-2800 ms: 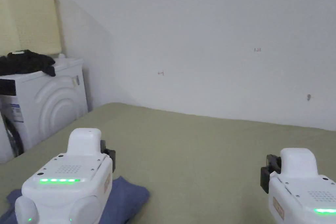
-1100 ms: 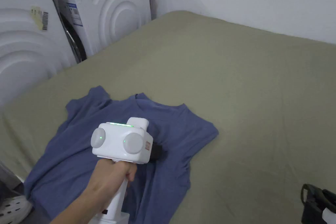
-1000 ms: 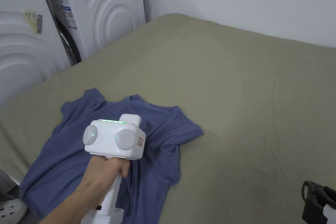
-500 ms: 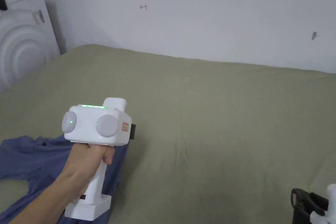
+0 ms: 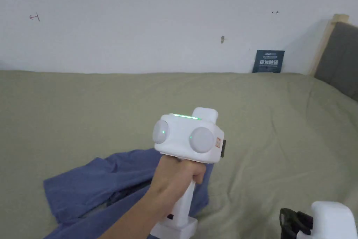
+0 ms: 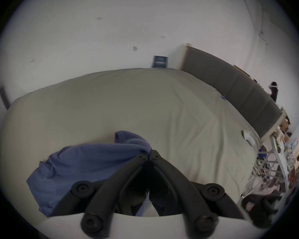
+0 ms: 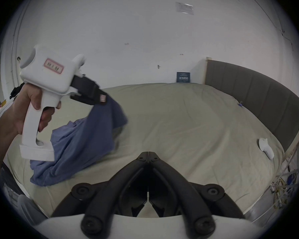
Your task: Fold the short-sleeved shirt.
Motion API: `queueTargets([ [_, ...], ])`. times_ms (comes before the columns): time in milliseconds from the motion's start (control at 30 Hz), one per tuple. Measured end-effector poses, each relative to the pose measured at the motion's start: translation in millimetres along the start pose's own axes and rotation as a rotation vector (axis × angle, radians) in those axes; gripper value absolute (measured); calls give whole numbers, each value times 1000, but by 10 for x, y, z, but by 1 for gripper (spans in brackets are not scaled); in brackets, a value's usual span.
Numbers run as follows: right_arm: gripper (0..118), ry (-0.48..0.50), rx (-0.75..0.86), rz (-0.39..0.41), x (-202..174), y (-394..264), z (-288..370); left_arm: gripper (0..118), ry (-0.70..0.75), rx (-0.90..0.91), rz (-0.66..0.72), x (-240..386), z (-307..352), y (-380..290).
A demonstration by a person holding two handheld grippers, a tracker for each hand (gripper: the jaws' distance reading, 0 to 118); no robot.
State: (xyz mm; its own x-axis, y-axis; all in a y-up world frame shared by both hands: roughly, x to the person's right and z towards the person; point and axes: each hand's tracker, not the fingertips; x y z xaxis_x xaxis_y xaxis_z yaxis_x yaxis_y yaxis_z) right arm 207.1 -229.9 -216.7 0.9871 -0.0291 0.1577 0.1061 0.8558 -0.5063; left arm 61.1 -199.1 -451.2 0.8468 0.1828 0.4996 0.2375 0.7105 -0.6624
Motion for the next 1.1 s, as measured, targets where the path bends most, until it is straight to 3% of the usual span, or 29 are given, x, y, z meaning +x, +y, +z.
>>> queueTargets([
  [233,2,-36,-24,-31,237,-56,-149,0,30,-123,63,-82,-786,-388],
  [367,2,-40,-37,-31,255,-56,-198,4,50,-101,66,-219,-777,-552],
  [400,2,-39,-37,-31,251,-59,-192,25,57,-73,63,-241,-709,-562],
  [467,2,-40,-32,-36,228,-39,-164,97,105,-57,78,-247,-463,-587],
  [500,2,-33,-26,-42,218,-23,-134,118,107,-55,75,-285,-328,-606],
  [767,2,35,47,-35,4,100,336,118,264,205,112,-611,1528,-1026],
  [867,2,66,83,-3,-117,127,544,107,357,301,119,-727,2305,-1341],
  [900,2,80,103,9,-166,125,624,94,393,336,119,-759,2571,-1476],
  [1000,2,101,145,16,-280,92,846,79,477,407,161,-850,3166,-1825],
  [1100,2,99,183,45,-402,32,1036,10,542,468,211,-894,3580,-2131],
])
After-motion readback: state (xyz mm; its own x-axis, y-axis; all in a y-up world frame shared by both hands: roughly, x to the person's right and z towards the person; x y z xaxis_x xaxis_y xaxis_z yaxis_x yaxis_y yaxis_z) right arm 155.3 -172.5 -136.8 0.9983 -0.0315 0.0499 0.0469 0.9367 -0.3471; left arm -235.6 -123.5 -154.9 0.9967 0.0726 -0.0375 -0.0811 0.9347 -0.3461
